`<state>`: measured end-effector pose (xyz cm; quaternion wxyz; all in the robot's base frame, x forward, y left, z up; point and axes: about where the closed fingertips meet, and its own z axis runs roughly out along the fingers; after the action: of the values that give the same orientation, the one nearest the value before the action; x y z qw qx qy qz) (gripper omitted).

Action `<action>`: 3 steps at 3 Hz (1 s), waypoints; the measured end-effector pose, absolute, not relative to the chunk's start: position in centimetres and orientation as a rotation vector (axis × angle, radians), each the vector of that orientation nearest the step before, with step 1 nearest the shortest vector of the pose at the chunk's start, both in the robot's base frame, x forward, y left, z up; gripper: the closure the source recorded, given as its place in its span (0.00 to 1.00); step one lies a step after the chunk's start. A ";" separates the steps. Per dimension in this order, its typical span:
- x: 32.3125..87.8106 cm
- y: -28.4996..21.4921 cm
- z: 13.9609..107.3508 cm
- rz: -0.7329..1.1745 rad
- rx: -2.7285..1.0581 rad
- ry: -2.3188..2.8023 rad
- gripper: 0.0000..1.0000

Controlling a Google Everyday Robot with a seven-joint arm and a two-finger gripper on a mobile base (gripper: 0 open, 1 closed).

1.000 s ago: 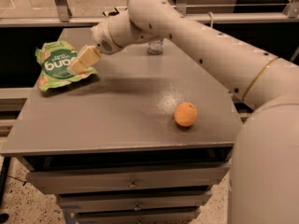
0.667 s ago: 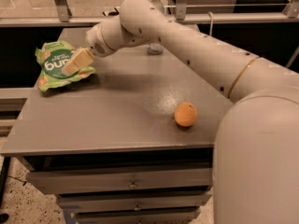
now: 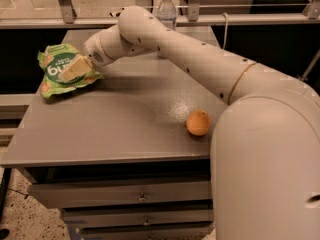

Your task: Move green rice chip bag near orange

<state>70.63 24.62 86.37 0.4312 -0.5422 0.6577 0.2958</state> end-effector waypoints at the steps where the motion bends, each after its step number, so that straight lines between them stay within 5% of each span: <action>1: 70.3 25.3 85.9 0.760 -1.338 1.633 0.30; 3: 69.7 24.7 86.2 0.757 -1.314 1.623 0.76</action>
Offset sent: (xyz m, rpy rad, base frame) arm -0.0076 -0.0021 0.0003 0.0466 -0.0078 -0.0218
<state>69.65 24.71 86.20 0.4443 -0.5299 0.6547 0.3052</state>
